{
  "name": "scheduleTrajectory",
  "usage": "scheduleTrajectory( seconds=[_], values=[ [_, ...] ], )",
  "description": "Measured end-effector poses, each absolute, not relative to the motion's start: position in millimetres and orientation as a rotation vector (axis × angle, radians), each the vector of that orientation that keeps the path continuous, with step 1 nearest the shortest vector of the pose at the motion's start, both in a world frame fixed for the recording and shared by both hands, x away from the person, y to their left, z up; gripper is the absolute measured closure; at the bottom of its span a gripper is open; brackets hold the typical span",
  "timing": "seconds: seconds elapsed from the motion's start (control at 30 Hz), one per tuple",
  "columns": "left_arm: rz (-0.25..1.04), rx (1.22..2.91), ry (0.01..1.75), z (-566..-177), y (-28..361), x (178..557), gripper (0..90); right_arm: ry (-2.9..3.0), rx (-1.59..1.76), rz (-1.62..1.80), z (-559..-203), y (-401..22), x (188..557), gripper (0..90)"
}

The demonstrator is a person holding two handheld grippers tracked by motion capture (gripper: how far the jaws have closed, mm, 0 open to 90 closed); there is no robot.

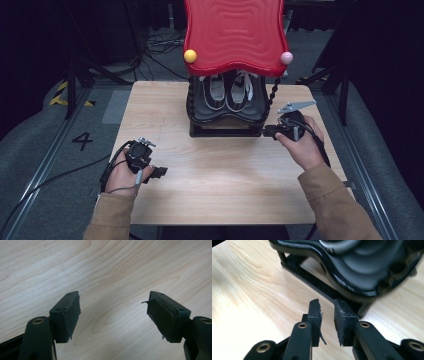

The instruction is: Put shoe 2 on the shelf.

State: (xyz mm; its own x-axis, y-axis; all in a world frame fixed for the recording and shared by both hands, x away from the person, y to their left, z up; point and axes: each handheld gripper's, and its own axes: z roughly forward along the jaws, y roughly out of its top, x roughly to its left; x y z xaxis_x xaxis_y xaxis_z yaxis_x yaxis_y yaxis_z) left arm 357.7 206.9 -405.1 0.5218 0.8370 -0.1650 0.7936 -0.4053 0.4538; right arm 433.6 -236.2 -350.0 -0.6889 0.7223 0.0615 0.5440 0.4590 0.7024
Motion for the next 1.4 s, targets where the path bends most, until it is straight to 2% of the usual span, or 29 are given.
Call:
scheduleTrajectory(
  seconds=[0.43,0.7,1.4],
  values=[
    [0.112,2.269,1.356,-403.8,214.8,355.3,27.1,2.488,1.252,1.017,-351.5,-290.8,410.6,71.2],
    [0.09,2.27,1.371,-406.4,218.5,353.4,26.7,2.53,1.331,1.001,-368.4,-320.6,405.2,66.5],
    [0.048,2.313,1.382,-414.2,219.4,360.1,26.2,2.688,1.502,0.648,-421.2,-345.0,417.0,58.3]
  ],
)
